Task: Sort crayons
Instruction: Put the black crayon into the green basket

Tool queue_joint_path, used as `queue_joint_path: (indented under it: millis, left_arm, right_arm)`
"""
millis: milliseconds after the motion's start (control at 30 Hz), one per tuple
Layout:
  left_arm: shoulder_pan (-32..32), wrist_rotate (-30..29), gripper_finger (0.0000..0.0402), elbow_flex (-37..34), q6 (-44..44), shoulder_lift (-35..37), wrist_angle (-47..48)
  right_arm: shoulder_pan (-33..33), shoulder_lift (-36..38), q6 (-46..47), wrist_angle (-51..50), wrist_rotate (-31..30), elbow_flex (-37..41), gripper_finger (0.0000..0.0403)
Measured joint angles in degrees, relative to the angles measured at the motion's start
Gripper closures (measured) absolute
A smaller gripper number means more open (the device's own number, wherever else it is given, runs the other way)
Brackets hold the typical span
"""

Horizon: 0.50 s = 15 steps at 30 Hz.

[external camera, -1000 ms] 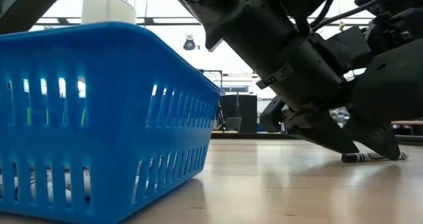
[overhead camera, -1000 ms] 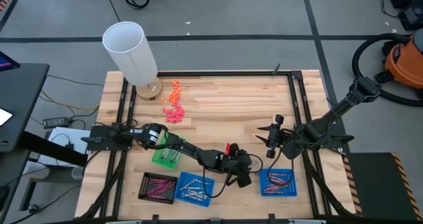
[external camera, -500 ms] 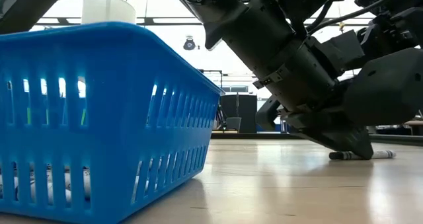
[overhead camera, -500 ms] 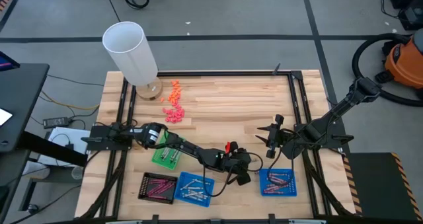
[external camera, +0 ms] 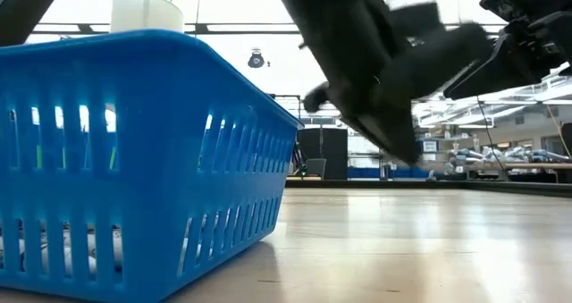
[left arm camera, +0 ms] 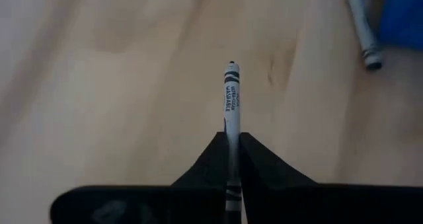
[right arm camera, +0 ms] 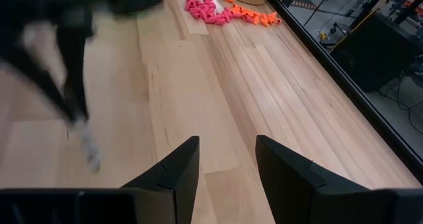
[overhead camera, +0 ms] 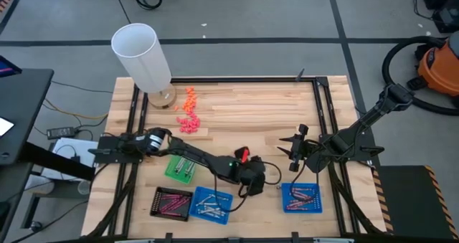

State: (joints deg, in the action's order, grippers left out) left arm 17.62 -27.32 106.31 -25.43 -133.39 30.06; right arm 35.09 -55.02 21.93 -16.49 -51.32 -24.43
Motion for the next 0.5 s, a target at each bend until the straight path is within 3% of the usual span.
queue_joint_path:
  millis: [233, 500]
  left_arm:
    - [1.26, -3.68, 0.0382, 0.08, -5.10, 6.78, 17.83]
    - [4.76, -5.77, 0.0381, 0.17, -20.66, 10.13, 42.96]
  right_arm:
    - [0.02, 0.00, 0.05, 0.10, 0.23, 0.00, 0.0244]
    - [0.02, 0.00, 0.05, 0.52, 0.43, 0.02, 0.0244]
